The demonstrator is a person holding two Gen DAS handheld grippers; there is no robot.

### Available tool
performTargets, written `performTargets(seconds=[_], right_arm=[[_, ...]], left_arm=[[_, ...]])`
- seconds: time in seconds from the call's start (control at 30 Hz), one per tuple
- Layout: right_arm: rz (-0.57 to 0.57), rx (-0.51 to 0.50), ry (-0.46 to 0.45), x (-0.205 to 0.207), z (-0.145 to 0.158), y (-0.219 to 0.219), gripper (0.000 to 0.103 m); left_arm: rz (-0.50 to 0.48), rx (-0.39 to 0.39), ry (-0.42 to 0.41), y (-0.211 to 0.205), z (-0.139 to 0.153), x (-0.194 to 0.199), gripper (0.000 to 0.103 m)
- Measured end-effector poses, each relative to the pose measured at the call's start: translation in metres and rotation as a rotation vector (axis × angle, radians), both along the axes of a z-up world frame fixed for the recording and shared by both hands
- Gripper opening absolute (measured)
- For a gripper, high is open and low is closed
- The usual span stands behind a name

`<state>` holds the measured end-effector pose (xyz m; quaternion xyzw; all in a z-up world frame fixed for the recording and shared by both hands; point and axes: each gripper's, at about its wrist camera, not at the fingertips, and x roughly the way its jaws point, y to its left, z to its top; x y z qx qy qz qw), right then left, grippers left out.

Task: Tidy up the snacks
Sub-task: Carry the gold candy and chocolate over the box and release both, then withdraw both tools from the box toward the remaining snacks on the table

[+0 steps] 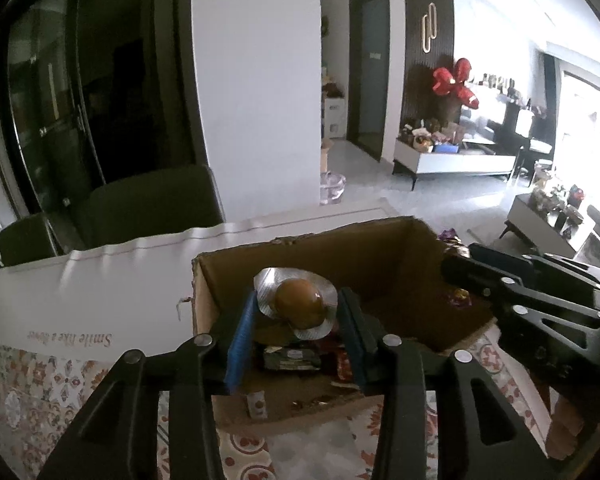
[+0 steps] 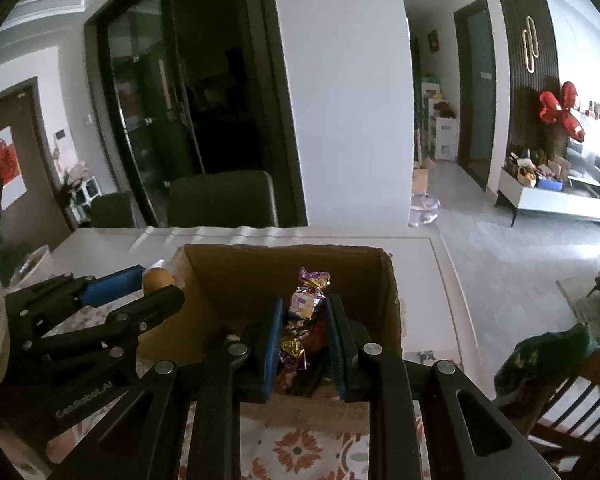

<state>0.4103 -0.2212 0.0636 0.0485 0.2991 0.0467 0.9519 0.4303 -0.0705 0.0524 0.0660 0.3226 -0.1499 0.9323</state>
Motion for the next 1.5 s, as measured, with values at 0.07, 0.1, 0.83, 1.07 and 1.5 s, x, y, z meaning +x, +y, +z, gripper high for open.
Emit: performTargets(seconds=[0.07,0.1,0.83,1.07,1.5], right_arm=[[-0.003,-0.006,0.023,0.005,-0.003,-0.001,0.026],[-0.006,-0.009,0.036,0.007,-0.004,-0.001,0.038],[-0.032,0.000,-0.011,-0.080,-0.008,-0.003,0.055],[-0.033,0.008,-0.006,-0.108,-0.017,-0.004,0.055],[0.001,0.057,0.212,-0.131,-0.088,-0.010,0.055]], left_arm=[[0.021,0.012,0.004,0.001,-0.002,0.002,0.065],[0.031,0.010,0.001,0.002,-0.002,0.001,0.070],[0.028,0.026,-0.107,0.009,0.006,-0.104,0.083],[0.025,0.018,-0.085,0.007,-0.006,-0.132,0.084],[0.050,0.029,0.102,-0.001,-0.066,-0.154,0.085]])
